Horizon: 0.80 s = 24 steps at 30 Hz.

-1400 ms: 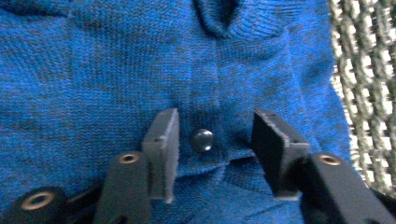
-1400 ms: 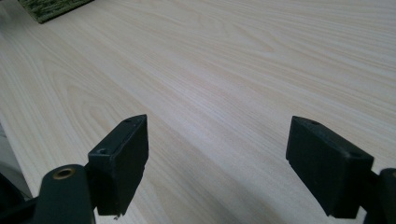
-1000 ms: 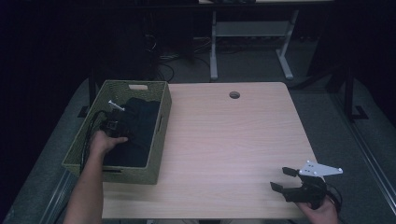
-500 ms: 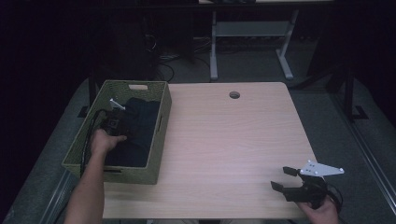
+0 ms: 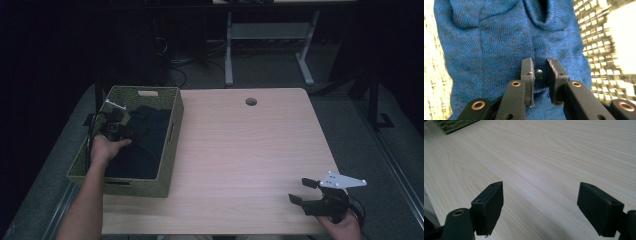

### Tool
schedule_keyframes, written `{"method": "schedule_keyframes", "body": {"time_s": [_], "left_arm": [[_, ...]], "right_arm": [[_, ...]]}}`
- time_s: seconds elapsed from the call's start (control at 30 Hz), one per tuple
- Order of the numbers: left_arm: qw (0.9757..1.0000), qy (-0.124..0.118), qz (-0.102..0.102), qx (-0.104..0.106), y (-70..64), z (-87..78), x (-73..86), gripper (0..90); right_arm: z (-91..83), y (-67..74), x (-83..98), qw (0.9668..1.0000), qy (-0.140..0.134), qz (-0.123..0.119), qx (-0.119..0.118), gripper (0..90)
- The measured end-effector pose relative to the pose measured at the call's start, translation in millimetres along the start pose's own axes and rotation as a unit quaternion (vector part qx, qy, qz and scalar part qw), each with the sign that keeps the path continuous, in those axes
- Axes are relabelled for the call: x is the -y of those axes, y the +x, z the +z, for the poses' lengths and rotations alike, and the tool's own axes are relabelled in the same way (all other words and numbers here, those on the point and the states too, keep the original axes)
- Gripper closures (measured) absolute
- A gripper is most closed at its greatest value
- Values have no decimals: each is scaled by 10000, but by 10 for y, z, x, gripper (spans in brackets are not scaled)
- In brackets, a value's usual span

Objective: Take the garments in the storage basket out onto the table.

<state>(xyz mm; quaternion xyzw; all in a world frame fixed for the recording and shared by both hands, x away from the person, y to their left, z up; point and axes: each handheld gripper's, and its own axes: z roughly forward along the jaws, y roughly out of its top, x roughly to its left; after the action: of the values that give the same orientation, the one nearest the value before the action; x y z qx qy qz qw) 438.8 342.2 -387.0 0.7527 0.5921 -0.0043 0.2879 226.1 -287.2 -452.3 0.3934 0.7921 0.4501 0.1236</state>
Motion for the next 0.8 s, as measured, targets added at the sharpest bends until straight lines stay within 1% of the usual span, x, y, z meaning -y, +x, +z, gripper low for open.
{"method": "schedule_keyframes", "body": {"time_s": [0.03,0.07,0.1,0.2,0.27,0.3,0.33,0.47,0.5,0.57,0.6,0.63,0.67,0.73,0.8], "left_arm": [[10000,0,0,0,0,0,0,766],[9999,-139,11,36,-24,-73,-1,767],[9999,-139,11,36,-24,-73,-1,767],[9989,-411,23,205,-49,-225,-1,768],[9982,-538,11,262,-60,-303,4,768],[9982,-538,11,262,-60,-303,4,768],[9972,-658,-10,355,-60,-366,16,768],[9959,-794,11,442,-61,-473,56,769],[9959,-794,11,442,-61,-473,56,769],[9940,-950,19,538,-73,-563,87,769],[9934,-994,12,568,-78,-583,93,769],[9934,-994,12,568,-78,-583,93,769],[9927,-1050,48,586,-85,-640,104,769],[9911,-1159,31,648,-91,-701,111,769],[9902,-1222,36,673,-98,-752,110,770]], "right_arm": [[0,0,0,10000,0,0,0,208],[-4,-3,0,10000,-12,-8,6,208],[-4,-3,0,10000,-12,-8,6,208],[-7,-4,-3,10000,-14,-10,19,208],[-13,-6,-3,10000,-27,-3,22,208],[-13,-6,-3,10000,-27,-3,22,208],[-17,-9,-4,10000,-36,-7,35,208],[-20,-8,-5,10000,-53,-4,48,208],[-20,-8,-5,10000,-53,-4,48,208],[-27,-6,-5,10000,-67,-8,62,208],[-28,-6,-7,10000,-68,-5,63,208],[-28,-6,-8,10000,-72,-10,64,208],[-27,-5,-8,9999,-80,-13,70,208],[-24,-3,-10,9999,-71,-2,75,208],[-22,-1,-11,9999,-58,-7,84,208]]}}
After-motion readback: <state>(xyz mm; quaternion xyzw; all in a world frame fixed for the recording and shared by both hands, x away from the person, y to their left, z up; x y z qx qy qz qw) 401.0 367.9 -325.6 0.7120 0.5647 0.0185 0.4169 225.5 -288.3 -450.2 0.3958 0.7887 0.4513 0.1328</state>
